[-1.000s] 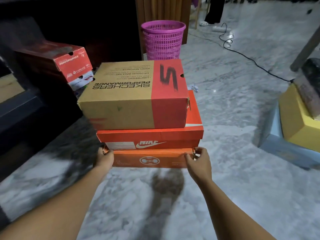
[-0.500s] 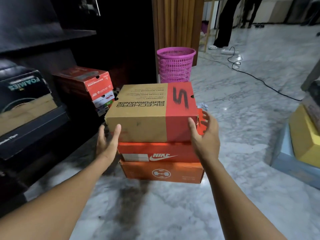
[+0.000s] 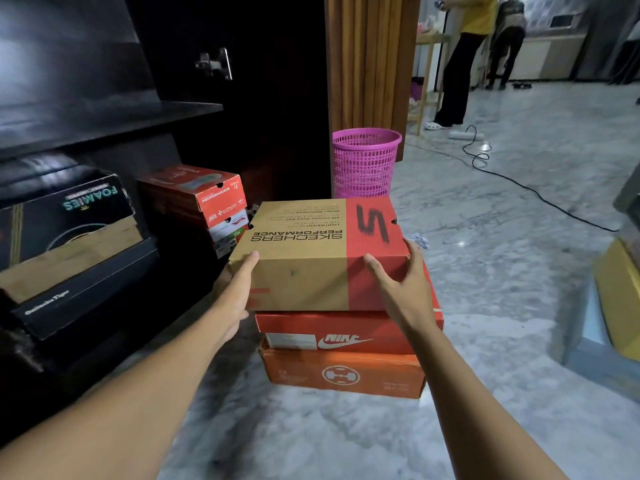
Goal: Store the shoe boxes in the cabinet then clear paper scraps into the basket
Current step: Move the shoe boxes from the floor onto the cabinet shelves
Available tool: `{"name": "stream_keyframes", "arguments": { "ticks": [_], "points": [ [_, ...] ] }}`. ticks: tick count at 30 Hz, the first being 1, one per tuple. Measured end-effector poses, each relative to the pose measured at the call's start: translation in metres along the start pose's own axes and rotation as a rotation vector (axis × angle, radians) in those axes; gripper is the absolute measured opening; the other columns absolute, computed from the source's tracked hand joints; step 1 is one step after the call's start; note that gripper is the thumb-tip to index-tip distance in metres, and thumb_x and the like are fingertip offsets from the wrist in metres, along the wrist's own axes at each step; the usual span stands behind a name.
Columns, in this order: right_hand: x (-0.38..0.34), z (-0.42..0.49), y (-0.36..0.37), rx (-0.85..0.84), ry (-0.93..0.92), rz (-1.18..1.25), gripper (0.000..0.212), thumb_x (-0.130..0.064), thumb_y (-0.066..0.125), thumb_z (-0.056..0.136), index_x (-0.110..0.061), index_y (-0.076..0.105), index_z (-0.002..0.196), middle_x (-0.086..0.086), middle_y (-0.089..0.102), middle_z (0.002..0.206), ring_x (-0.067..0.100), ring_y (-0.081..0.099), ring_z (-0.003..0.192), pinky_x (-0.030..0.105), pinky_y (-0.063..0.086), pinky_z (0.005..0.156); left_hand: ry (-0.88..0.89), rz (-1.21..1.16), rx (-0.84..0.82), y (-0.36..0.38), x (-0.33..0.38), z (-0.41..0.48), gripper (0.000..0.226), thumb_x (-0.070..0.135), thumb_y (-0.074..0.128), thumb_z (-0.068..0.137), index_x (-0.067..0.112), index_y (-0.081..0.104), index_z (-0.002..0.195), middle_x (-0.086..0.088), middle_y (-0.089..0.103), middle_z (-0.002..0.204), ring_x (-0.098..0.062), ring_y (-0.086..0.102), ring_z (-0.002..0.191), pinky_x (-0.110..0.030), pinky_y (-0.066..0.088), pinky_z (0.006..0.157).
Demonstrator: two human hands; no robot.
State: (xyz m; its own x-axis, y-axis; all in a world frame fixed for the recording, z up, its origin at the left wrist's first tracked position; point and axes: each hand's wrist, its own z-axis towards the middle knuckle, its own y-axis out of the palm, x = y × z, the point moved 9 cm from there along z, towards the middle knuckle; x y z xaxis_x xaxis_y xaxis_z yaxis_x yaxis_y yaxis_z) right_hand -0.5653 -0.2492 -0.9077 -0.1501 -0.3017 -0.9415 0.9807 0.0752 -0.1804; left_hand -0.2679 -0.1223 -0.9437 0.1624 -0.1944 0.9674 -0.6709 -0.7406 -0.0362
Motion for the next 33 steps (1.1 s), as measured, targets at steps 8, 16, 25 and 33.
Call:
{"name": "stream_keyframes", "arguments": {
  "ticks": [8,16,25,33],
  "points": [
    [-0.068,0.018,0.065,-0.102,-0.078,0.109,0.086,-0.065,0.071,0.075,-0.036,0.033,0.146,-0.009,0.057,0.134,0.010,0.058,0.119,0.040,0.052,0.101,0.120,-0.035,0.170,-0.072,0.081,-0.001,0.039,0.060,0.062,0.084,0.037,0.051,0.114,0.007,0.056,0.116,-0.019,0.053,0.104,-0.043,0.041,0.092],
    [-0.193,0.089,0.150,-0.219,-0.166,0.114,0.095,-0.070,0.075,0.065,-0.036,0.034,0.144,-0.008,0.055,0.132,0.014,0.056,0.119,0.045,0.049,0.103,0.360,-0.165,0.466,-0.150,0.198,-0.010,0.059,0.068,0.063,0.066,0.028,0.065,0.109,0.004,0.069,0.107,-0.019,0.066,0.098,-0.039,0.055,0.090],
    [-0.261,0.146,0.210,-0.260,-0.262,0.303,0.074,-0.061,0.078,0.071,-0.030,0.046,0.130,-0.008,0.062,0.114,0.015,0.062,0.109,0.041,0.053,0.096,0.502,-0.123,0.751,-0.173,0.273,-0.023,0.061,0.064,0.058,0.075,0.023,0.060,0.120,-0.006,0.060,0.125,-0.030,0.057,0.115,-0.035,0.041,0.094],
    [-0.294,0.161,0.230,-0.314,-0.399,0.366,0.074,-0.055,0.077,0.076,-0.026,0.047,0.137,-0.007,0.061,0.124,0.008,0.060,0.111,0.030,0.050,0.091,0.499,-0.063,0.953,-0.192,0.278,-0.036,0.071,0.069,0.056,0.075,0.020,0.056,0.128,-0.008,0.061,0.125,-0.033,0.057,0.114,-0.040,0.047,0.093]
  ]
}}
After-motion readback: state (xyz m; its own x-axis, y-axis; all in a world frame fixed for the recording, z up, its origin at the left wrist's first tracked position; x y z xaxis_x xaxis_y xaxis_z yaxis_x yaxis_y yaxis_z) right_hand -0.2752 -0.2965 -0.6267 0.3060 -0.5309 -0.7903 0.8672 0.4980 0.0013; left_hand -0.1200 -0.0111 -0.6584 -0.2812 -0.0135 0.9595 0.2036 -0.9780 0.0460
